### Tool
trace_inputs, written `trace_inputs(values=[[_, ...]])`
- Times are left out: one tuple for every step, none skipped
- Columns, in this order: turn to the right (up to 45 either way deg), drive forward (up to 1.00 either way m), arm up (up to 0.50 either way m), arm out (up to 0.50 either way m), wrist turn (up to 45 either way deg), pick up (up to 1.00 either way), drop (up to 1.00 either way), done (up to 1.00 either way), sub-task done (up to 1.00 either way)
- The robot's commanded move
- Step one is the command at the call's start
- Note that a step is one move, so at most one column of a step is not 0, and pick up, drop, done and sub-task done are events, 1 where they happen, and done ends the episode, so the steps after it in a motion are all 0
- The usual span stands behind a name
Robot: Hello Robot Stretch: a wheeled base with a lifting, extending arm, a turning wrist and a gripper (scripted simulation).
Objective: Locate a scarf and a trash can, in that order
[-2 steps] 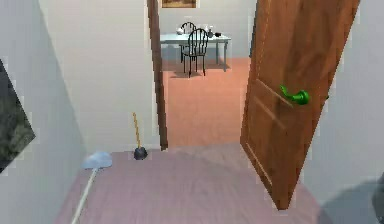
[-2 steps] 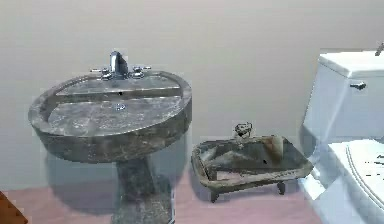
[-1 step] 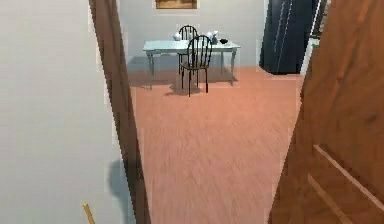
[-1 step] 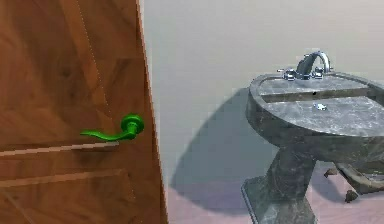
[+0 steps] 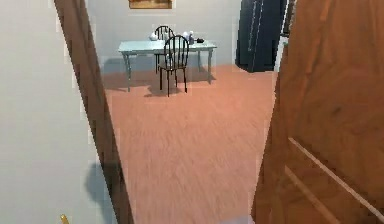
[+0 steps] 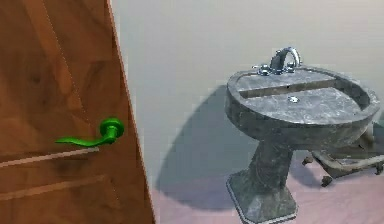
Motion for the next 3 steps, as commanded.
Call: trace_inputs(values=[[0.0,0.35,0.00,0.00,0.0,0.00,0.00,0.00,0.00],[15.0,0.00,0.00,0.00,0.0,0.00,0.00,0.00,0.00],[0.0,0.70,0.00,0.00,0.0,0.00,0.00,0.00,0.00]])
